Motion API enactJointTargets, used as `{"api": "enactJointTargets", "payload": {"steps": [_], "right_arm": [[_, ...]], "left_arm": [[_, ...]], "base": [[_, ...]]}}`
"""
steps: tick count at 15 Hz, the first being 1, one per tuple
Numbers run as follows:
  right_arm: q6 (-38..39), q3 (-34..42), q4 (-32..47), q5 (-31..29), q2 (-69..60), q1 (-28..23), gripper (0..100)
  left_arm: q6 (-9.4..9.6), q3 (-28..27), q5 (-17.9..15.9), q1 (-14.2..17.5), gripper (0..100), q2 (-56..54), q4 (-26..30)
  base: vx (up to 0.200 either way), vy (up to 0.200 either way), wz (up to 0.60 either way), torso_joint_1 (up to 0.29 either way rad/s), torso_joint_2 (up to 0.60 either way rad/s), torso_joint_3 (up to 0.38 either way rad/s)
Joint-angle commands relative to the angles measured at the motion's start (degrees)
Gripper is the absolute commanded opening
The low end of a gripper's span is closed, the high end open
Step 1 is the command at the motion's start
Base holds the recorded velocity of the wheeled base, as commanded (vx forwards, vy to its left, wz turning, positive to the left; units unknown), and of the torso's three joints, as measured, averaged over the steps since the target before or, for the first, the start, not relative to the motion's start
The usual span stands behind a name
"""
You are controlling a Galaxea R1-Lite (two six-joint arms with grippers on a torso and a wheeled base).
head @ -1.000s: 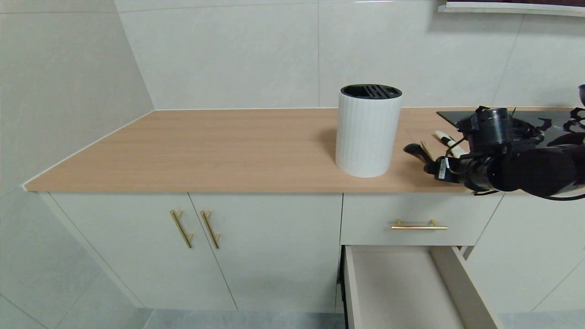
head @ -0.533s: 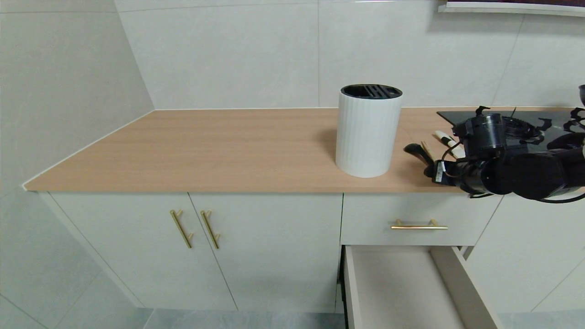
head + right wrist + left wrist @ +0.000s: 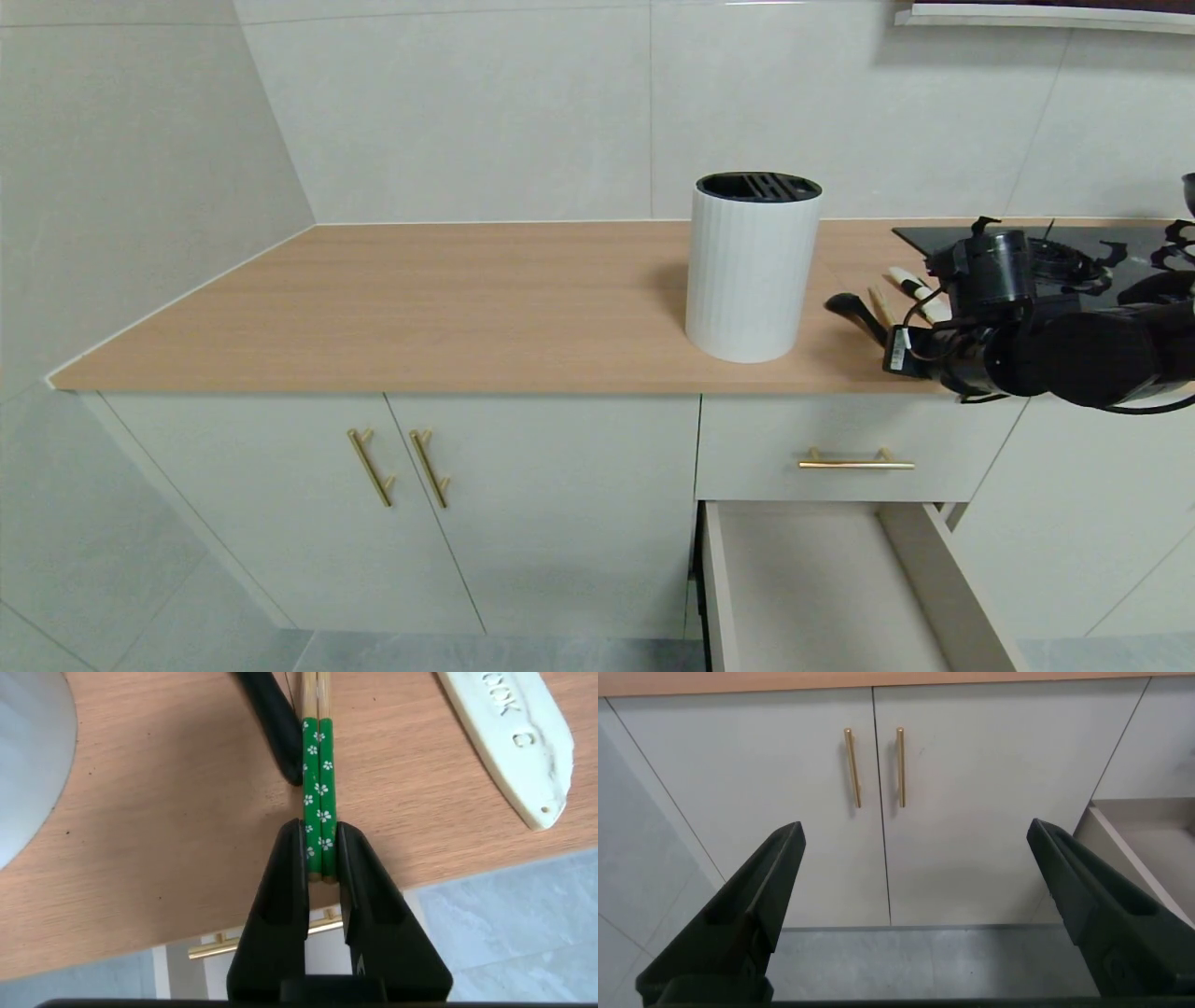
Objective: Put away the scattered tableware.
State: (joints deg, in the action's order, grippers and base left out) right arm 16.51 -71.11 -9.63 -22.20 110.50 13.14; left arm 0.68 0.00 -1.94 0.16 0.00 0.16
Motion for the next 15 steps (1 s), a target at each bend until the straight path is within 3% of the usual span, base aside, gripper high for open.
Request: {"api": "enactJointTargets", "payload": {"steps": [1,8,11,15], "right_arm": [[0.02,0.09,-0.04,-0.04,-0.90,-0.05,0],[-0.25,9.14,0.67,0.23,-15.75,2.50,0],[-0.51,14.95,9.02,2.25,-28.14,4.52,0],[-0.86,14.59,21.50,11.39,-38.25,5.14,0]], "left_arm": [[0.02,0.00,0.00,0.02,100,0.09,-0.07],[0.02,0.00,0.00,0.02,100,0.09,0.02],[0.02,0.00,0.00,0.02,100,0.09,-0.07],[0.02,0.00,0.00,0.02,100,0.09,0.02]], "base": [[0.000,0.000,0.00,0.000,0.00,0.000],[0.000,0.000,0.00,0.000,0.00,0.000],[0.000,0.000,0.00,0.000,0.00,0.000],[0.000,0.000,0.00,0.000,0.00,0.000]]}}
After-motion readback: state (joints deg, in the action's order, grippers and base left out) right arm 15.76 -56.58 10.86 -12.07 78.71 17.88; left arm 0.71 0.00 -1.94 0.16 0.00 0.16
